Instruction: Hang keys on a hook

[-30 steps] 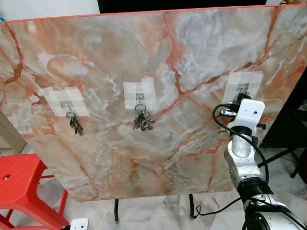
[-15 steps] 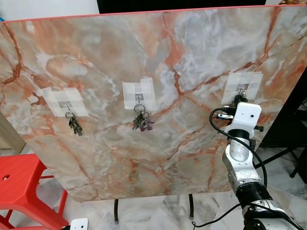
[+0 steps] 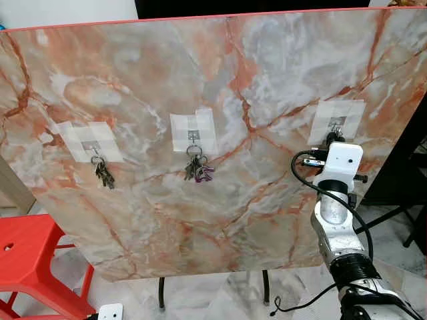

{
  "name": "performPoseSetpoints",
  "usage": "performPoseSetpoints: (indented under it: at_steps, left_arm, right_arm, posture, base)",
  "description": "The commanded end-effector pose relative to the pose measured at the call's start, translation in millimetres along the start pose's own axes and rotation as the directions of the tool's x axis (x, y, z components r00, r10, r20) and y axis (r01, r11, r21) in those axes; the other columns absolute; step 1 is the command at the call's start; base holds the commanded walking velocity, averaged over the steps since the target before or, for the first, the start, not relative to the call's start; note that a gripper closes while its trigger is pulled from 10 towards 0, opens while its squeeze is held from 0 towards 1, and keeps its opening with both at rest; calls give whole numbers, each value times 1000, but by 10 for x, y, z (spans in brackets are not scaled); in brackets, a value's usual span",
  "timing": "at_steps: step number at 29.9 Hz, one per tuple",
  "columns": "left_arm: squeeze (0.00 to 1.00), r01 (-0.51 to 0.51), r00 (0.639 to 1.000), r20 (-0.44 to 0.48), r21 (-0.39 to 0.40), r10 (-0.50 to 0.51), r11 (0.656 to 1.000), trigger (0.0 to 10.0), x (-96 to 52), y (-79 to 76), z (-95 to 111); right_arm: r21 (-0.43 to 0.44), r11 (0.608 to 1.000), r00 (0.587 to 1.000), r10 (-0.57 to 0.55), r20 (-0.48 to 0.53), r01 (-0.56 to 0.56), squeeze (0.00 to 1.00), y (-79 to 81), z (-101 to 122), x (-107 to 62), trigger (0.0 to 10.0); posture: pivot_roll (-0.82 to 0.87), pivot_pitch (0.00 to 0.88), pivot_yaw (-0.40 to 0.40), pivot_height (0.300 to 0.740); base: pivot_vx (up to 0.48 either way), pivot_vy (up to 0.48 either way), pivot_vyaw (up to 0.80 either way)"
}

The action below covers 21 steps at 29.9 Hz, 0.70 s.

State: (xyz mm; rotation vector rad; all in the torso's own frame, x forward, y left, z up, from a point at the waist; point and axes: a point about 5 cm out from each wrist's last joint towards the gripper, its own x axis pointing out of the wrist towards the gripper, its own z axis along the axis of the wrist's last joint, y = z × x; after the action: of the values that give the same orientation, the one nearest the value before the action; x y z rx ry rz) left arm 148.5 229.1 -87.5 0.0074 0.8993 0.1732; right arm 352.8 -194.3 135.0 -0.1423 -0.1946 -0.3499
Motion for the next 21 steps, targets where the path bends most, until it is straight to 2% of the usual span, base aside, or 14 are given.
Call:
performPoseSetpoints:
  at_steps: [1, 10, 15, 16, 17, 20, 21]
  left_arm:
    - [0, -7, 1000, -14, 15, 7, 1000, 10000, -10, 28, -32]
    - [0, -9, 1000, -15, 17, 9, 1000, 10000, -7, 26, -28]
    - [0, -10, 1000, -16, 18, 10, 1000, 10000, -7, 22, -30]
    - [0, -12, 1000, -15, 19, 12, 1000, 10000, -8, 23, -31]
    - [0, -12, 1000, -15, 19, 12, 1000, 10000, -8, 23, -31]
    - [0, -14, 1000, -15, 20, 14, 1000, 10000, -8, 27, -30]
    - [0, -14, 1000, -15, 20, 14, 1000, 10000, -8, 27, -30]
  right_arm:
    - [-7, 1000, 990, 7, -138, -8, 0, -3, -248, -113, 10000]
    - [26, 1000, 986, -1, -169, 6, 0, -27, -284, -119, 10000]
    - [62, 997, 976, -36, -215, 50, 0, -73, -331, -124, 10000]
    - [116, 990, 972, -51, -229, 80, 0, -91, -338, -124, 10000]
    - [116, 990, 972, -51, -229, 80, 0, -91, -338, -124, 10000]
    - [229, 964, 970, -81, -231, 135, 0, -124, -312, -108, 10000]
    - [229, 964, 970, -81, -231, 135, 0, -124, -312, -108, 10000]
  posture:
    - [37, 0, 42, 740]
    - [37, 0, 41, 740]
    - [39, 0, 40, 740]
    - [39, 0, 40, 740]
    - [39, 0, 40, 740]
    - [40, 0, 39, 740]
    - [40, 0, 39, 740]
  base:
    - [0, 0, 0]
    - [0, 0, 0]
    - [0, 0, 0]
    - [0, 0, 0]
    - [0, 0, 0]
    - [0, 0, 0]
    - [0, 0, 0]
